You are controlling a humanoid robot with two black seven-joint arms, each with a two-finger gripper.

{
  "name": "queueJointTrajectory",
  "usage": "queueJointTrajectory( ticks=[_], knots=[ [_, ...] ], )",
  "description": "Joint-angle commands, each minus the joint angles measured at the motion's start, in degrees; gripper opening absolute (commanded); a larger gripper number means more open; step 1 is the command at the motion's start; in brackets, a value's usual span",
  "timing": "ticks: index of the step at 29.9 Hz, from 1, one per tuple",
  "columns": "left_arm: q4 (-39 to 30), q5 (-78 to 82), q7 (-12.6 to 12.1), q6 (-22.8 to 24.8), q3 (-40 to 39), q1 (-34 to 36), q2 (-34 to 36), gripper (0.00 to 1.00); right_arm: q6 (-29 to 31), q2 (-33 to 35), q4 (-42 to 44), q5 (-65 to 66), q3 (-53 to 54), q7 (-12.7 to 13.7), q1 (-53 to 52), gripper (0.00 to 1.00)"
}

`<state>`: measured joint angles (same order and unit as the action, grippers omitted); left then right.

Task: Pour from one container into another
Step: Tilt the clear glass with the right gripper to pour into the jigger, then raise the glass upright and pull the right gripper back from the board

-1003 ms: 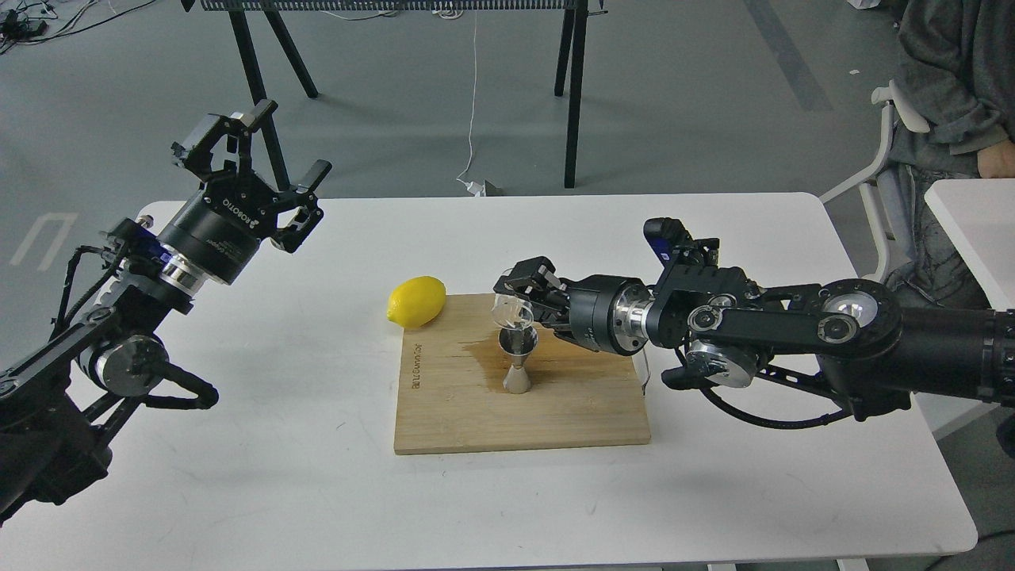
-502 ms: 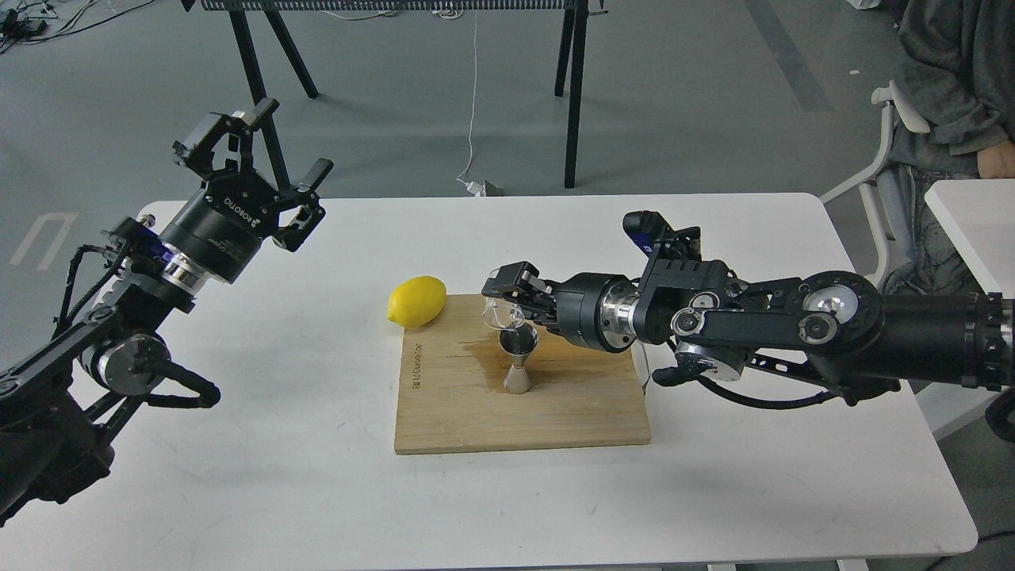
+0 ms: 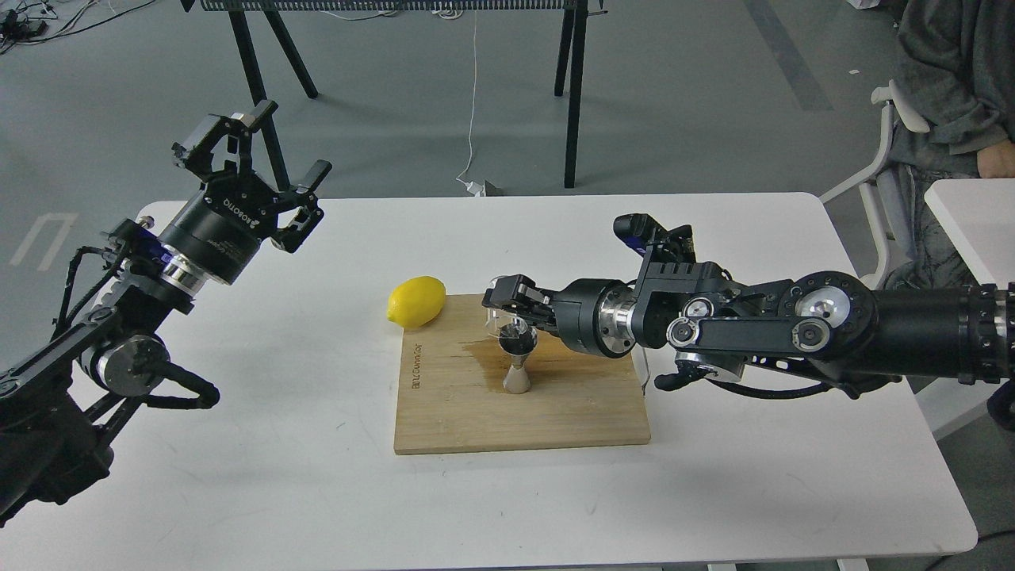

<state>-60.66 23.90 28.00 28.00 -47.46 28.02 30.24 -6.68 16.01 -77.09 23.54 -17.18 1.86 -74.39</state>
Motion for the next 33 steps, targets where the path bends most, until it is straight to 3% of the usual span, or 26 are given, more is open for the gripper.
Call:
queueJointTrajectory(
  ticks=[1, 25, 33],
  knots=[
    [0.02, 0.00, 0.00, 0.00, 0.00, 0.01, 0.00, 0.89, 0.00, -0.19, -0.08, 1.33, -0.22, -0.01, -0.23, 0.42],
    [0.28, 0.00, 0.00, 0.00, 0.00, 0.01, 0.00, 0.90, 0.18, -0.80, -0.52, 3.89, -5.32, -0.01, -5.06, 0.42],
    [0.28, 0.00, 0.00, 0.00, 0.00, 0.01, 0.00, 0.90, 0.35, 4.81, -0.69, -5.15, 1.96, 0.08, -3.05, 0.42]
  ],
)
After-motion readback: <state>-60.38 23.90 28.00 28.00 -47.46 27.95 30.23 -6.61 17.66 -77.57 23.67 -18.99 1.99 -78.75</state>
